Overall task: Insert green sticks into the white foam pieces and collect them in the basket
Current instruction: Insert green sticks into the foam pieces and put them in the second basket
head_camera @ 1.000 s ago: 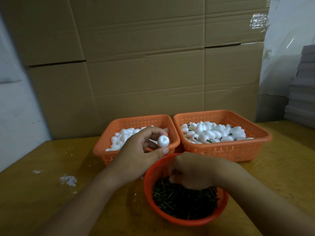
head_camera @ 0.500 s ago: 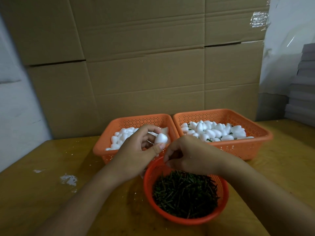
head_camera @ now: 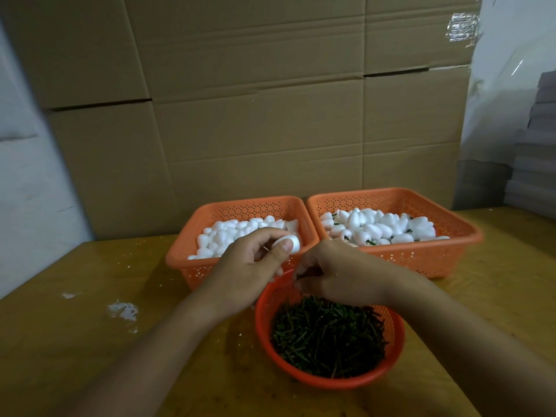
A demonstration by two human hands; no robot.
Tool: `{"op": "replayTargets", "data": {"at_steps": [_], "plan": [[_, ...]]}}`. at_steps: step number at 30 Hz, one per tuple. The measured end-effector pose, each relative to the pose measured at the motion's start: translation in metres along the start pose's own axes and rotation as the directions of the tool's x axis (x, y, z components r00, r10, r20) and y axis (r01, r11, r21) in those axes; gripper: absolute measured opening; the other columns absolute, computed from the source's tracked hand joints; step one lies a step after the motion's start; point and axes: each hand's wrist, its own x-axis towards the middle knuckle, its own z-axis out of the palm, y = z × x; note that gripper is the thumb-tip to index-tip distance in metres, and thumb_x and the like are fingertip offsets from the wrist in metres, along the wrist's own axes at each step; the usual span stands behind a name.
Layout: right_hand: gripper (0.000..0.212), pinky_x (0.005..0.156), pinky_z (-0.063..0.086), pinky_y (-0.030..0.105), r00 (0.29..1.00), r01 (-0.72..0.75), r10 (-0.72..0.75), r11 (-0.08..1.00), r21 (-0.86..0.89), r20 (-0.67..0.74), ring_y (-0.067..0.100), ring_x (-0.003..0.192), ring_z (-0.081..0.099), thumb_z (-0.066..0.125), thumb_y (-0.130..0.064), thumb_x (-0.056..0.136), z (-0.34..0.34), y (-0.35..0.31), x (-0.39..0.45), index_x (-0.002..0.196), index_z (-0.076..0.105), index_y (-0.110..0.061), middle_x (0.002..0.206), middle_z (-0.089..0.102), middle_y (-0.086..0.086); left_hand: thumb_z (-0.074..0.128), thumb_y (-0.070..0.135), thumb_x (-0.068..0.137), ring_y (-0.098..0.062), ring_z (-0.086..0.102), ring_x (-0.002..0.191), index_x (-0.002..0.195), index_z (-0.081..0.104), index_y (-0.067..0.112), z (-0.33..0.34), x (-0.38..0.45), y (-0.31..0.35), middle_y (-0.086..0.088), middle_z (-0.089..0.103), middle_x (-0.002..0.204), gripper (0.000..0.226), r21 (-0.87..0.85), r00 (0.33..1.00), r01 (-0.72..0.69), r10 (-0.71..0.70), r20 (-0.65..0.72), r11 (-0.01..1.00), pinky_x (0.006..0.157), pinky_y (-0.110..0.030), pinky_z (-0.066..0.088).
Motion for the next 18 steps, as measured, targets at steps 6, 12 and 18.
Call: {"op": "replayTargets", "data": {"at_steps": [6, 12, 18], "plan": [[0.013, 0.073, 0.051, 0.031, 0.999, -0.02, 0.022, 0.999, 0.045, -0.037, 0.016, 0.075, 0.067, 0.063, -0.014, 0.093, 0.0, 0.005, 0.0, 0.087, 0.073, -0.009, 0.08, 0.073, 0.003, 0.053, 0.046, 0.089, -0.008, 0.063, 0.066, 0.104, 0.068, 0.025, 0.017, -0.002, -0.004, 0.005, 0.068, 0.077, 0.03, -0.098, 0.998, 0.001, -0.007, -0.059, 0.995, 0.062, -0.021, 0.052], [0.015, 0.069, 0.051, 0.03, 0.998, -0.063, 0.066, 0.992, 0.114, -0.025, 0.012, 0.07, 0.064, 0.059, -0.009, 0.094, 0.002, 0.012, -0.002, 0.09, 0.073, -0.004, 0.079, 0.073, 0.004, 0.055, 0.049, 0.096, -0.007, 0.063, 0.063, 0.098, 0.069, 0.038, 0.029, -0.006, -0.01, 0.008, 0.067, 0.076, 0.017, -0.117, 0.997, 0.003, -0.012, -0.075, 0.993, 0.06, -0.019, 0.05], [0.019, 0.061, 0.044, 0.014, 0.991, -0.069, 0.097, 0.961, 0.269, -0.093, -0.005, 0.062, 0.055, 0.055, -0.011, 0.098, 0.01, 0.016, -0.018, 0.089, 0.072, -0.007, 0.075, 0.068, -0.003, 0.058, 0.048, 0.089, -0.002, 0.066, 0.07, 0.107, 0.064, 0.05, 0.031, -0.009, -0.012, 0.015, 0.071, 0.087, 0.019, -0.068, 0.999, 0.013, -0.016, -0.044, 0.998, 0.065, -0.021, 0.051]]}}
